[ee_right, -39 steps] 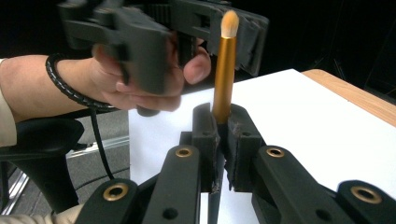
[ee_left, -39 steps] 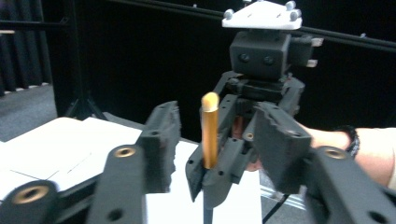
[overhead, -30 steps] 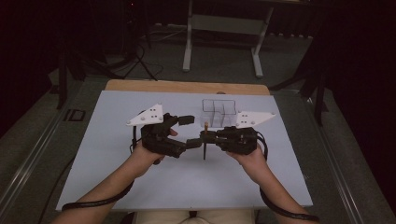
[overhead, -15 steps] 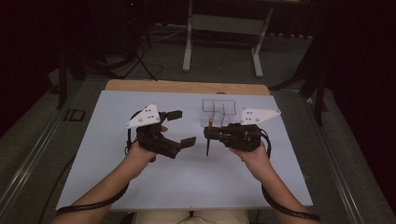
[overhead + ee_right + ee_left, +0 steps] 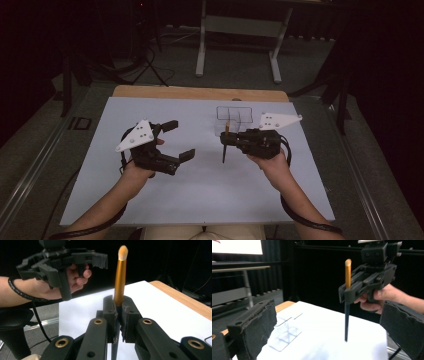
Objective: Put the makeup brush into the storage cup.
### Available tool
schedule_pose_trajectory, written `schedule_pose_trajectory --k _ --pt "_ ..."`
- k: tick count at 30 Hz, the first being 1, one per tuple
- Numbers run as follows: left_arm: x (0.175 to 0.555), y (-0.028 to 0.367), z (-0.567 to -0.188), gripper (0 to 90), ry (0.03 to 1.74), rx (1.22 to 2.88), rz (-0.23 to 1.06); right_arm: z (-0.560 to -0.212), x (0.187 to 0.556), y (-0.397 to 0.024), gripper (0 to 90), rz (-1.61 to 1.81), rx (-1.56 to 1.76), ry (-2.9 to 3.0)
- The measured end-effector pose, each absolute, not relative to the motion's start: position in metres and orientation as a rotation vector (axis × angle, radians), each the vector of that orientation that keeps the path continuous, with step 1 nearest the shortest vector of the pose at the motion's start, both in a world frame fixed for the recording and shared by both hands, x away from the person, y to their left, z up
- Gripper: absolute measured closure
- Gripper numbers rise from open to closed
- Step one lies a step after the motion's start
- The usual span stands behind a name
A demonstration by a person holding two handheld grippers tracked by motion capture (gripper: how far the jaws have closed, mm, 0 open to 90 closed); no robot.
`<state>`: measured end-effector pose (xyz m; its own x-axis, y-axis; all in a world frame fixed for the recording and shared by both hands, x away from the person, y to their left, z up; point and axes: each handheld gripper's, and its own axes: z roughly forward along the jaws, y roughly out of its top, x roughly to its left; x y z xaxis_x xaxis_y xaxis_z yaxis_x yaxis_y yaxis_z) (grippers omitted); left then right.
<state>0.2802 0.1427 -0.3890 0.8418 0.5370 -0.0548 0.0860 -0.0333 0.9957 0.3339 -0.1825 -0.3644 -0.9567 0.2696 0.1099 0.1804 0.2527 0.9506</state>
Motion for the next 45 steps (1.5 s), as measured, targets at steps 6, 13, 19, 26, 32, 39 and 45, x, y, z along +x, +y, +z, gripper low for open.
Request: schedule_pose_trajectory --k 6,13,19,26,32,39,45 --pt "0.272 0.161 -0.404 1.9 0.562 1.564 0.426 -0.362 0.335 -0.185 83.6 1.824 0.441 2.418" --pt "0.265 0.18 -0.421 1.9 0.622 1.554 0.472 -0.359 0.339 -0.188 83.6 1.828 0.444 2.399" --pt "0.26 0.189 -0.436 2.0 0.654 1.562 0.49 -0.358 0.342 -0.189 83.7 1.827 0.435 2.392" --pt "0.254 0.195 -0.449 2.0 0.673 1.566 0.518 -0.355 0.347 -0.19 83.7 1.828 0.423 2.381" --pt "0.25 0.2 -0.456 2.0 0.687 1.564 0.533 -0.35 0.355 -0.19 83.7 1.827 0.434 2.367" --pt "0.248 0.202 -0.461 2.0 0.696 1.56 0.543 -0.343 0.368 -0.189 83.7 1.814 0.451 2.349" --pt "0.247 0.205 -0.463 2.0 0.697 1.553 0.549 -0.334 0.376 -0.188 83.7 1.793 0.459 2.335"
